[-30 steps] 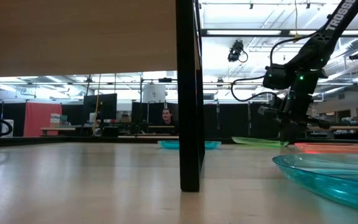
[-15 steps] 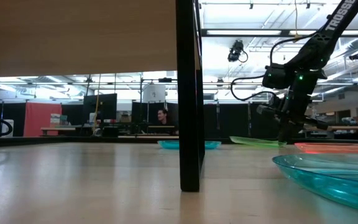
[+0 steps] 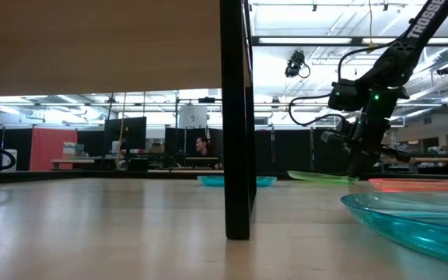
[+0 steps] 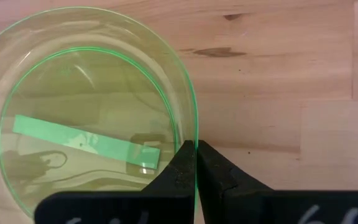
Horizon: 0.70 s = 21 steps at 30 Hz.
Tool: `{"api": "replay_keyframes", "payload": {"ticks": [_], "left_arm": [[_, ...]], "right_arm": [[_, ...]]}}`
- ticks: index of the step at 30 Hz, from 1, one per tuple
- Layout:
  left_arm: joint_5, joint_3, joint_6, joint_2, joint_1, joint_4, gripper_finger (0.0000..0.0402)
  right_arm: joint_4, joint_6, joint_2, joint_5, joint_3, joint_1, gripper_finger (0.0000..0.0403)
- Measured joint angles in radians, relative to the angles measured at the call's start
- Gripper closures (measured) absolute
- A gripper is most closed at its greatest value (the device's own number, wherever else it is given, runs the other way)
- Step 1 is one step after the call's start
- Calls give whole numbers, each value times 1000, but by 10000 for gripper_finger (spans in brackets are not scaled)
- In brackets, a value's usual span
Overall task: Place and stack plates onto a shelf
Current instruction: Stack the green plate on top of the red plate on the shelf
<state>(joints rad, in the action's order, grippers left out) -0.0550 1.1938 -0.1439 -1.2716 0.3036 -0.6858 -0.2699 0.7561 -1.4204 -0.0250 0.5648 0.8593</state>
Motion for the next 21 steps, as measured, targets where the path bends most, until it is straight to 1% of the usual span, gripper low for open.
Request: {"api": "replay_keyframes", "payload": {"ticks": [10,12,17,21], "left_arm": [[0,0,-1,0,0,0,255],[0,0,-1,0,0,0,255],[0,0,-2,0,0,1,255],[0,0,-2,0,0,1,255]], "right_arm": [[-2,-13,6,2,0,-8,396],[2,-27,21,27,-3,-17,396],[103,-43,90,93,-4,-31,396],[170,-44,154,109,-4,-38,396]]}}
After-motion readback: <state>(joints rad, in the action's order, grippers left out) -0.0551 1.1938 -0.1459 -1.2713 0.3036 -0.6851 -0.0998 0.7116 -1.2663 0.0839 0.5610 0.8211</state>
